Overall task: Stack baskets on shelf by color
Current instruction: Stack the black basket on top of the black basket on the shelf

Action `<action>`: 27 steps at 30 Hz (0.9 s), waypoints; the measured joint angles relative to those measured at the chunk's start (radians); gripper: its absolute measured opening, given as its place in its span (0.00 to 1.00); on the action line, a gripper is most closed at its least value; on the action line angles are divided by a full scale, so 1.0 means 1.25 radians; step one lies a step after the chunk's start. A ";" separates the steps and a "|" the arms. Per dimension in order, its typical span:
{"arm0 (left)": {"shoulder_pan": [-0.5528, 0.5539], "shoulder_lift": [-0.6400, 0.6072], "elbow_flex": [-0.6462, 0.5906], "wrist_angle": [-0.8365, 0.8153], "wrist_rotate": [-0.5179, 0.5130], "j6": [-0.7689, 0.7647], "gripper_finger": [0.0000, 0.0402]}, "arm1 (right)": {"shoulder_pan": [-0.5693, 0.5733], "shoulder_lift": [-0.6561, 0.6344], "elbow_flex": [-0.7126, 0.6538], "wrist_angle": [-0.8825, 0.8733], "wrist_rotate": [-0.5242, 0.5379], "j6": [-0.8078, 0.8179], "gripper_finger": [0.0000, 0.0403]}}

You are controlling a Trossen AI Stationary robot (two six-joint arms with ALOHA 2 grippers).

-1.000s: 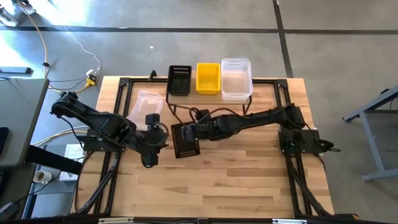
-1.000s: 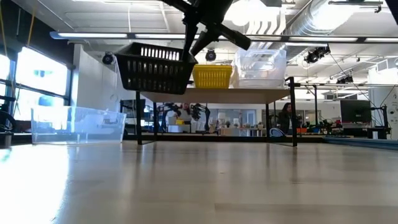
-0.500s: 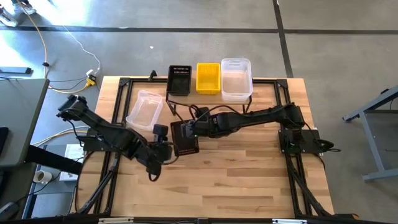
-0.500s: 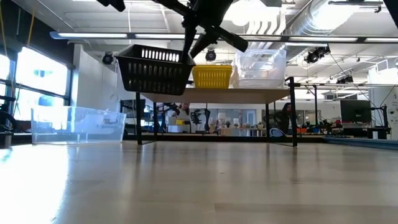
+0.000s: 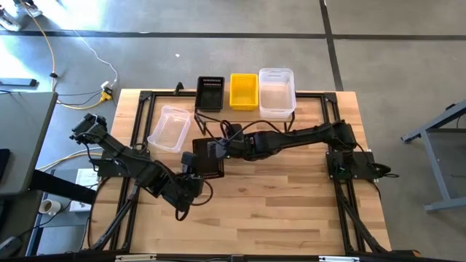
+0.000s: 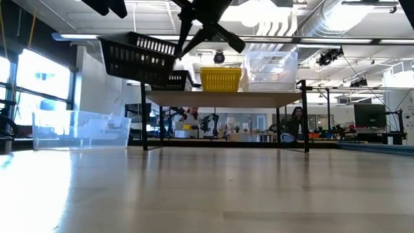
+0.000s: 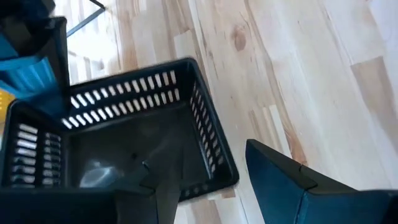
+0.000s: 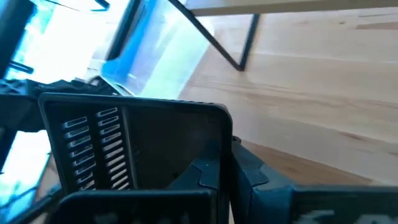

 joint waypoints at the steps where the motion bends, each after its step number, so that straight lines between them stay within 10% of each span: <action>1: -0.001 0.000 0.000 0.000 -0.002 0.000 0.41 | 0.000 0.000 0.000 0.010 0.000 0.000 0.00; 27: 0.004 0.000 0.000 -0.048 0.011 -0.008 0.39 | 0.046 -0.031 0.004 0.159 0.032 -0.059 0.00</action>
